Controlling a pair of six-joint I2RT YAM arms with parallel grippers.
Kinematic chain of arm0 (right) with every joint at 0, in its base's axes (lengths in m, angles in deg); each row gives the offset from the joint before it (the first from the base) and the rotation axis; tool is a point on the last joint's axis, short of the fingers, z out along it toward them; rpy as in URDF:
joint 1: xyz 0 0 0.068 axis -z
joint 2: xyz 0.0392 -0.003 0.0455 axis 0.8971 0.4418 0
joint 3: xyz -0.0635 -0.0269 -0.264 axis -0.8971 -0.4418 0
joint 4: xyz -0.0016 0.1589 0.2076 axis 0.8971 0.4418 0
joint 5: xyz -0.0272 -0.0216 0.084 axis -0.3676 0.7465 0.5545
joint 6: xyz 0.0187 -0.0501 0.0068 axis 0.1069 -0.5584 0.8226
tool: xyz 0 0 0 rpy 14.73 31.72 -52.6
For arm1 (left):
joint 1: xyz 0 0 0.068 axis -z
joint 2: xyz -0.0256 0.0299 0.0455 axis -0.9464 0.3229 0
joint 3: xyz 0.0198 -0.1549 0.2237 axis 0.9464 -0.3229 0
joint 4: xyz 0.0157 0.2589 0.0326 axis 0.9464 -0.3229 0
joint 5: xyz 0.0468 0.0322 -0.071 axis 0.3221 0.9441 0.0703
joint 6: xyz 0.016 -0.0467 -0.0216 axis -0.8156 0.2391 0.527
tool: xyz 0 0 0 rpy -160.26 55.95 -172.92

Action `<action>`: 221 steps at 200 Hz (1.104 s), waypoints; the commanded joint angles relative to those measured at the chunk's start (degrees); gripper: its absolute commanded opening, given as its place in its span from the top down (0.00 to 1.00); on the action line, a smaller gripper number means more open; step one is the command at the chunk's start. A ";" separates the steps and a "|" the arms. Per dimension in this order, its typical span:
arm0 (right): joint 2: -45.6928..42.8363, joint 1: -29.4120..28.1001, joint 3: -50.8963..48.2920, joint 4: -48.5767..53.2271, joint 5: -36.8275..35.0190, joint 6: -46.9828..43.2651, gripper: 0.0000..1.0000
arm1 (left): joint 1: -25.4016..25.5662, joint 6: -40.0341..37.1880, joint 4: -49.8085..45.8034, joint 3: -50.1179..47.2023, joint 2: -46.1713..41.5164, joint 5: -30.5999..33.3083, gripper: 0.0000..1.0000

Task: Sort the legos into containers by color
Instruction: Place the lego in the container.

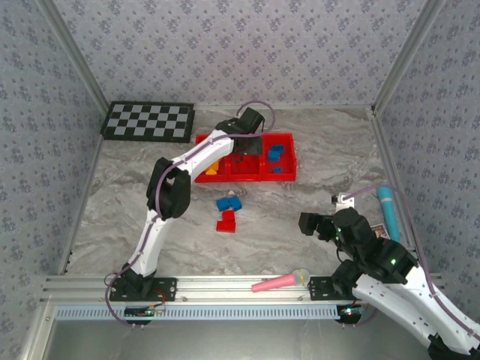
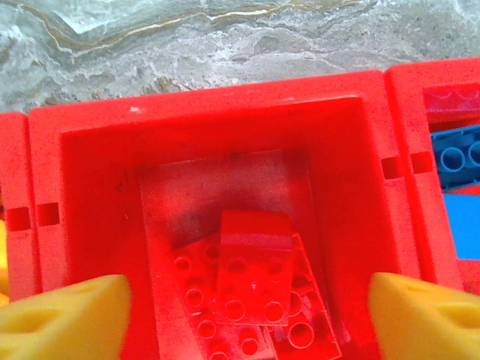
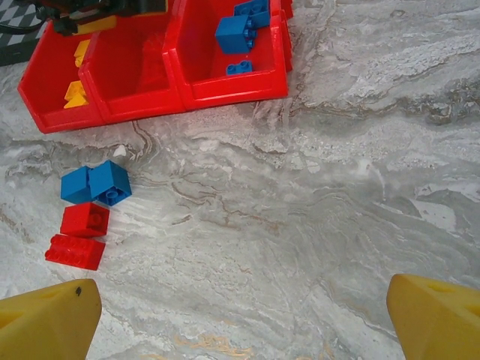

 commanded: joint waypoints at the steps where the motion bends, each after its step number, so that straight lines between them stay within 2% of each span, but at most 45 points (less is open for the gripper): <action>1: 0.15 0.49 1.19 2.44 0.12 0.37 0.00 | -0.08 1.95 -0.31 -1.55 -4.25 1.60 0.00; 18: 0.37 0.62 0.53 1.46 0.06 1.21 0.00 | -0.33 1.11 -1.94 -1.57 -5.97 -2.60 0.00; 49: 2.40 1.25 -0.75 -2.48 1.43 1.97 0.00 | 1.14 -3.67 -4.16 -7.90 -13.72 -0.75 0.00; 103: 7.12 2.19 -0.76 -5.75 3.96 3.87 0.00 | 5.70 -9.61 4.97 -37.57 -36.91 -5.95 0.01; 117: 7.14 2.24 -0.85 -6.84 5.26 3.26 0.00 | 7.82 -10.61 5.99 -45.14 -42.52 -4.87 0.00; 153: 6.96 2.42 -0.85 -6.97 5.10 3.68 0.00 | 11.02 -11.02 5.08 -60.94 -51.03 -4.91 0.00; 184: 6.99 2.45 -1.02 -7.40 5.27 4.30 0.00 | 12.45 -7.54 4.56 -68.39 -54.35 -6.75 0.00; 221: 7.81 2.46 -1.11 -7.83 6.10 4.61 0.00 | 15.65 7.26 5.34 -70.02 -53.36 -4.85 0.00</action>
